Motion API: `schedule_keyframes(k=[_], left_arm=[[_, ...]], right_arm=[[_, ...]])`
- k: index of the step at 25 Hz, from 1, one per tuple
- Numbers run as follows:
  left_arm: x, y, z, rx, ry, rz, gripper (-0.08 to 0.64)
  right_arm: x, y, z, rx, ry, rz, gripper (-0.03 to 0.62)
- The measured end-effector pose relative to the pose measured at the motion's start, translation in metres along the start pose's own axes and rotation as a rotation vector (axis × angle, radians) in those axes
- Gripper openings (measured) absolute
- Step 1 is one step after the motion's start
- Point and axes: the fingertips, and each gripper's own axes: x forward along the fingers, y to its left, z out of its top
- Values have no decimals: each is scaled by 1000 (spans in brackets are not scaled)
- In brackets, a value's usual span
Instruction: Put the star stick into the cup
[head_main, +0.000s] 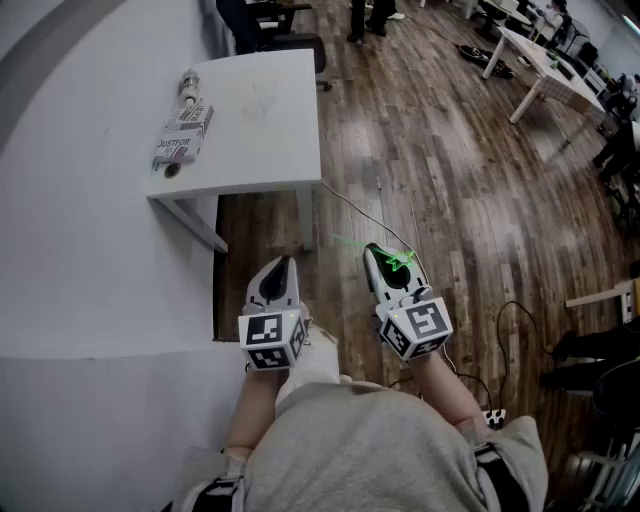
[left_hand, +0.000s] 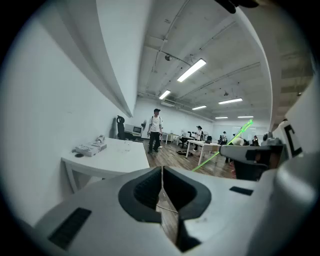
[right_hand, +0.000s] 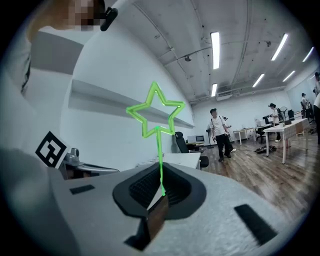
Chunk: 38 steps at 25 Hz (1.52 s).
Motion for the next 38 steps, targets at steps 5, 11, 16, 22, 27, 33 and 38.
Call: schedule_keyframes(k=[5,11,16,22,27,33,38], left_arm=[[-76,-61,-33,42,25,-26,9],[-132,-97,-42,51,21,-31,9],[-149,-98,-41,42,-10,-15,9],[-158,-97,-41,40,-20,-11,9],[-170,-98,-44,39,-16,1,11],[-174,-98,-52,27,-11,7,10],[-163,-97,-48,16,-13,5,10]], right_arm=[[-89,27,-9,15,-38,3,9],[-151,41,-11,16,-45,10,9],[-167,53,-14,1,-50,26,8],[-170,63,-11,-8,-58,39,8],[-181,69,-10,19,-72,49,9],[-182,68,-17,27,-62,48,9],[-175,63,-14,24,-59,50,9]])
